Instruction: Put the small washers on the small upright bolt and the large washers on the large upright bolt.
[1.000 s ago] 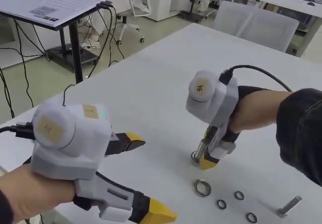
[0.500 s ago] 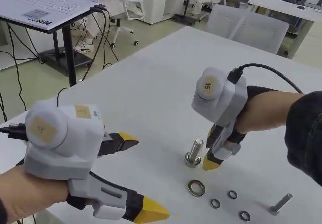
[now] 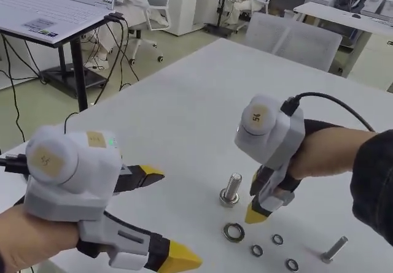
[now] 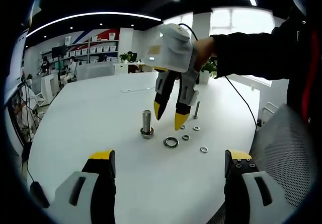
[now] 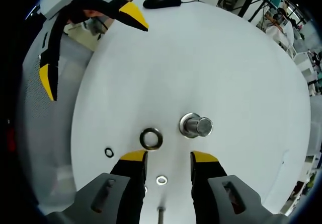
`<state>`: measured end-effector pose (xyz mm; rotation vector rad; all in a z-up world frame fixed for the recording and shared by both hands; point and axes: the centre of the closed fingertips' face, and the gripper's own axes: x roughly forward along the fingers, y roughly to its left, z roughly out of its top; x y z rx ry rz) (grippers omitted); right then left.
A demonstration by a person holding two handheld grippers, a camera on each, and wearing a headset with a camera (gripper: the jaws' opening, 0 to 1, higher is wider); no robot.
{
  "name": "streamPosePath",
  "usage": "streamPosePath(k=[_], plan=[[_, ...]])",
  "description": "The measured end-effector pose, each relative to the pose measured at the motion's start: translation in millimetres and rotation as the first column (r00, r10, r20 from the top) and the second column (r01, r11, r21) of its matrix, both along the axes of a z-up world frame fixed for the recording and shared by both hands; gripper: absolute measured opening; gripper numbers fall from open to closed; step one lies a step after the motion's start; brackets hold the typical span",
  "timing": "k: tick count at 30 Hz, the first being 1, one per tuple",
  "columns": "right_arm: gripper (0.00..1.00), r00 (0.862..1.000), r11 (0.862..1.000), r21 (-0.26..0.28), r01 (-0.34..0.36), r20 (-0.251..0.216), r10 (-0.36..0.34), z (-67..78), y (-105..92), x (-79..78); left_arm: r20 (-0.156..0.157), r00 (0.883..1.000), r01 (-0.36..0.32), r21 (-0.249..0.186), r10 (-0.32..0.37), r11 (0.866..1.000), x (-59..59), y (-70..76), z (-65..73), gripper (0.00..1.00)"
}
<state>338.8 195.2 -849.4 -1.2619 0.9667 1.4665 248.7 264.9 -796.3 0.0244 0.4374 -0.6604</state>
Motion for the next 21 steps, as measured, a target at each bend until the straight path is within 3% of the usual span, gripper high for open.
streamPosePath(k=[21], plan=[[0.33,1.000,1.000,0.001,-0.005,-0.028,0.005,-23.3,0.7,-26.5,0.006,1.000,0.000,0.007,0.000,1.000,-4.2,0.3,3.0,0.89]])
